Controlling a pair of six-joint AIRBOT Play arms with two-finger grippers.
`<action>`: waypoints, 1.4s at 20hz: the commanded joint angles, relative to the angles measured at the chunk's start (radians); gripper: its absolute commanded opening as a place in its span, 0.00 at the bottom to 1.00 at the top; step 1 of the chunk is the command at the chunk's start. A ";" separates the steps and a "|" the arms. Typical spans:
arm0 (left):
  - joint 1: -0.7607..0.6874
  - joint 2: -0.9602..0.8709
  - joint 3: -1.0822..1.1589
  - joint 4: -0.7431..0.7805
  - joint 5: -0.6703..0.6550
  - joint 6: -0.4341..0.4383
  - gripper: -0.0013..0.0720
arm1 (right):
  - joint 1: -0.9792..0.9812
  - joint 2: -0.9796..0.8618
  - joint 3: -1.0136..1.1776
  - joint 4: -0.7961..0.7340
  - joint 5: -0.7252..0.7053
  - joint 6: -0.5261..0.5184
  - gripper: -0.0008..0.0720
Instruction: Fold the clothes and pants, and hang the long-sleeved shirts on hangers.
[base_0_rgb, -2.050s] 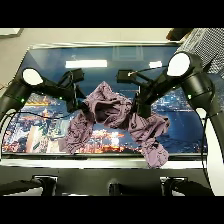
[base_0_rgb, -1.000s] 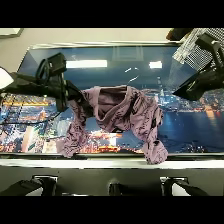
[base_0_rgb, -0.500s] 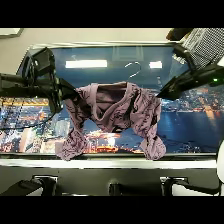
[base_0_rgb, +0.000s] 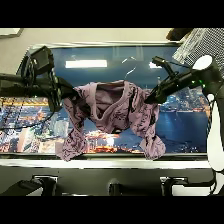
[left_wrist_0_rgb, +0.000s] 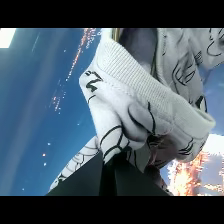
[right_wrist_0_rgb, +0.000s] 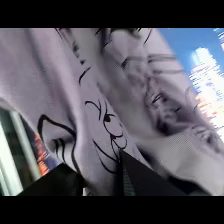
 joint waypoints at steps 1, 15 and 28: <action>-0.001 -0.001 0.000 -0.004 -0.004 -0.035 0.06 | 0.005 0.032 0.000 0.033 0.054 0.003 0.06; 0.001 -0.006 -0.005 0.101 0.634 -1.023 0.86 | -0.112 0.656 0.000 -0.471 -0.082 0.512 0.05; -0.089 -0.006 -0.005 0.097 0.605 -1.077 0.86 | -0.112 0.908 0.000 -1.463 -0.328 1.233 0.05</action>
